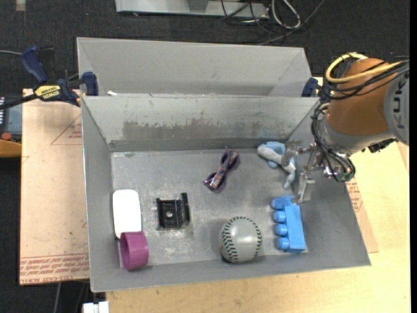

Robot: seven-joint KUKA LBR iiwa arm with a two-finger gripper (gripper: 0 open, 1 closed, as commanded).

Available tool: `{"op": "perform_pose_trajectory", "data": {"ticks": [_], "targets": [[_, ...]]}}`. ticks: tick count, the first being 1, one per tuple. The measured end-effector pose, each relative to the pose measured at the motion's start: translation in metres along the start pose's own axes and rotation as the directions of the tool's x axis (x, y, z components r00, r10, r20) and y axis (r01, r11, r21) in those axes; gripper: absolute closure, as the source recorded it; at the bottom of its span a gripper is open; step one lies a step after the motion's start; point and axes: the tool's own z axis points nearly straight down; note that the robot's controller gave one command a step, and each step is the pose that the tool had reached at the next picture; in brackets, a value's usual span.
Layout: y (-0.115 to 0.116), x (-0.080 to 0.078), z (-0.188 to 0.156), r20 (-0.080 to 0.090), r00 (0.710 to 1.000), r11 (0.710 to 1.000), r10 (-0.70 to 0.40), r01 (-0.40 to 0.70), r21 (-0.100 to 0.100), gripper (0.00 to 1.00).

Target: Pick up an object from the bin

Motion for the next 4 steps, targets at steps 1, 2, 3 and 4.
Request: {"op": "perform_pose_trajectory", "data": {"ticks": [1, 2, 3, 4], "targets": [[0.015, -0.064, 0.033, 0.011, 0.999, 0.999, 0.046, -0.046, -0.002, 0.0], [-0.002, 0.001, 0.019, 0.0, 0.999, 0.999, 0.036, -0.036, -0.001, 0.0], [0.018, -0.03, -0.061, 0.006, 1.0, 1.0, 0.006, -0.006, -0.001, 0.0], [0.006, -0.039, -0.023, 0.013, 0.999, 0.999, 0.049, -0.049, 0.0, 0.0]]}}
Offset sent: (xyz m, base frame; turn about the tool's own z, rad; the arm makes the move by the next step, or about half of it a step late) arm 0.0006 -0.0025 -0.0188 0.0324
